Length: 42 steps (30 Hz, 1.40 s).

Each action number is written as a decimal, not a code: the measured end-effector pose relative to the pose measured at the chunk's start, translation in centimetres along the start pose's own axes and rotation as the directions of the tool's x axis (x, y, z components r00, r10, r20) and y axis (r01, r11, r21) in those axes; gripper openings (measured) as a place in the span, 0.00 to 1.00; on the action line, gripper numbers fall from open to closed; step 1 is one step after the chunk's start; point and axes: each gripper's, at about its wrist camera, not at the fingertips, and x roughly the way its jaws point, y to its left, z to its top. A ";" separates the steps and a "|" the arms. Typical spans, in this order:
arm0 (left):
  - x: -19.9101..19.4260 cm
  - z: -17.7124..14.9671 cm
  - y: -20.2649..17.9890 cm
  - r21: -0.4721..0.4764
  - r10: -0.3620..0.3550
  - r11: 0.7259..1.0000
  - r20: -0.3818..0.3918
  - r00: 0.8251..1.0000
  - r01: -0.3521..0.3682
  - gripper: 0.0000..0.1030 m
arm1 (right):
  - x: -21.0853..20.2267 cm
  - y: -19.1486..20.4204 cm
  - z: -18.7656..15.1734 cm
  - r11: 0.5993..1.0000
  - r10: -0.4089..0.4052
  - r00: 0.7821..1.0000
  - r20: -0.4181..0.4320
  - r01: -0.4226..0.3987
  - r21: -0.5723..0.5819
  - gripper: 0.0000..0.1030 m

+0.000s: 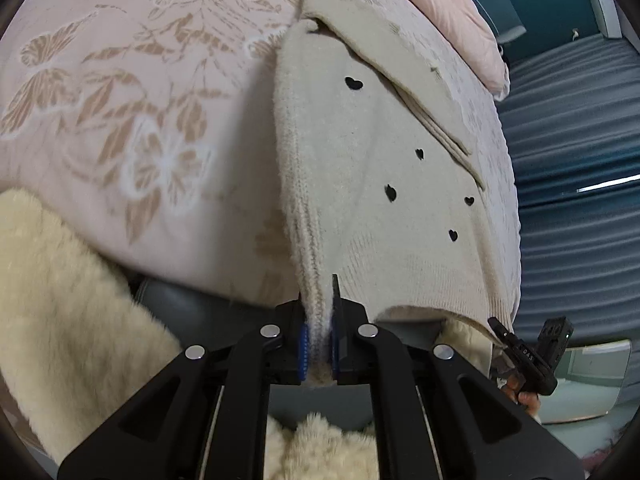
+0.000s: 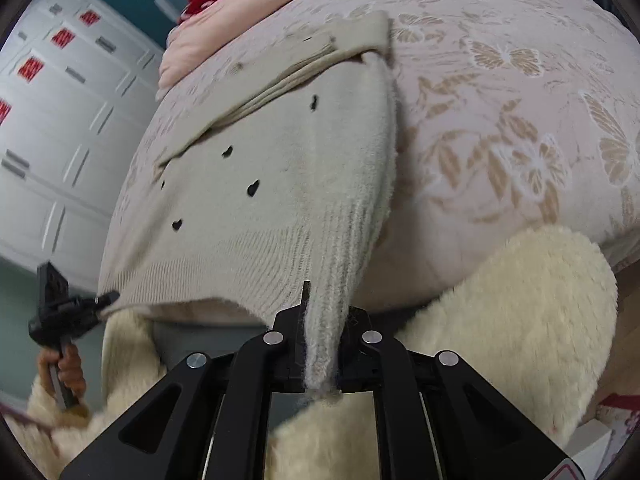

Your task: Fold small clothes

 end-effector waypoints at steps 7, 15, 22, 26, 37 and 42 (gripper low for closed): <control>-8.7 -3.2 -4.1 0.085 -0.022 0.996 0.067 0.998 0.016 0.06 | -8.6 1.5 -2.4 0.987 0.147 0.989 0.009 -0.146 -0.060 0.08; -3.9 13.6 -9.5 0.228 0.004 0.970 0.333 0.943 -0.085 0.11 | -4.5 -1.0 15.8 0.983 0.173 0.916 0.363 -0.185 -0.002 0.10; 7.2 21.8 -4.6 0.017 0.205 0.976 0.286 0.936 -0.219 0.35 | 5.0 -3.7 21.0 0.970 -0.167 0.937 0.308 0.100 0.221 0.44; 5.6 20.2 -3.6 0.070 0.144 0.981 0.344 0.928 -0.178 0.86 | 4.4 -3.5 19.3 0.978 -0.184 0.919 0.347 0.136 0.160 0.63; 13.1 24.6 -5.5 0.181 0.146 0.968 0.153 0.977 -0.173 0.57 | 11.8 -3.1 23.3 0.972 -0.236 0.954 0.185 0.228 0.062 0.66; 13.1 22.8 -7.1 0.288 0.166 0.935 0.159 0.973 -0.207 0.12 | 11.9 -2.3 21.9 0.972 -0.231 0.956 0.179 0.236 -0.006 0.08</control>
